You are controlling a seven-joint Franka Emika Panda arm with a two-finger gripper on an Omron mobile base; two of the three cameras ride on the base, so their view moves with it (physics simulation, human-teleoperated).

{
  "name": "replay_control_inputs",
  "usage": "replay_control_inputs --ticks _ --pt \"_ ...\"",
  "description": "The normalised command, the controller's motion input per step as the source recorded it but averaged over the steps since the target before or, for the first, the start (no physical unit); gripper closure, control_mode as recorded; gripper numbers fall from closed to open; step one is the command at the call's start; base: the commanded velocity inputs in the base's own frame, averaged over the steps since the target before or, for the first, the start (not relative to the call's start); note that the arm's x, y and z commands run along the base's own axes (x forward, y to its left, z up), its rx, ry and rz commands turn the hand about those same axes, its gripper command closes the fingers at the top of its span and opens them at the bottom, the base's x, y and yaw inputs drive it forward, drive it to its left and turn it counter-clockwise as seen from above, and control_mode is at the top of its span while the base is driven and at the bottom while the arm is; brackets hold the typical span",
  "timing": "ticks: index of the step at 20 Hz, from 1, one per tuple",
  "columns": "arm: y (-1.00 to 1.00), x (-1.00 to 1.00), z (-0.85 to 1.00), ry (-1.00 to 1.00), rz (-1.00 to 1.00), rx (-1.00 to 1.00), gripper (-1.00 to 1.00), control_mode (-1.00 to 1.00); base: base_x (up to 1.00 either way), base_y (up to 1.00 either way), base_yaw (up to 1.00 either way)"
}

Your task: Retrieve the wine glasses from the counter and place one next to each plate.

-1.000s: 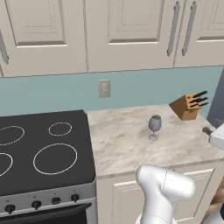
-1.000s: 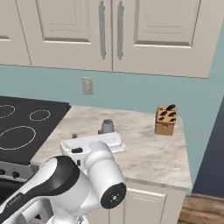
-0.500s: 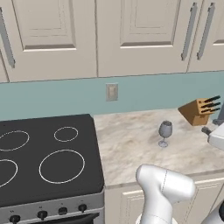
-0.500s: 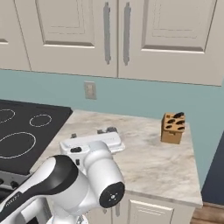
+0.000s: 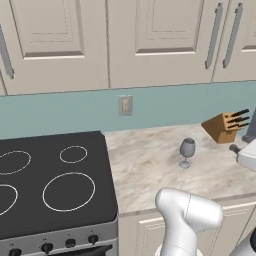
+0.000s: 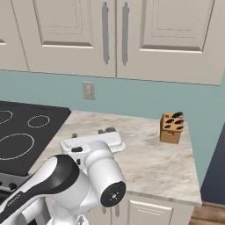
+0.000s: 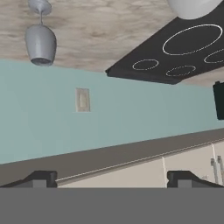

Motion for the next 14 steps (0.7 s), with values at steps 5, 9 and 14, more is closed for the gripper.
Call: replay_control_inputs --ticks 5,9,14 --pt "0.0 0.0 0.0 0.0 0.0 0.0 -1.0 1.0 0.42 0.0 -0.11" --pt "0.0 0.0 0.0 0.0 0.0 0.0 -1.0 1.0 0.46 -0.06 0.07" --pt "-0.23 0.52 -0.33 0.0 0.16 0.04 -1.0 -1.0 0.0 0.0 0.0"
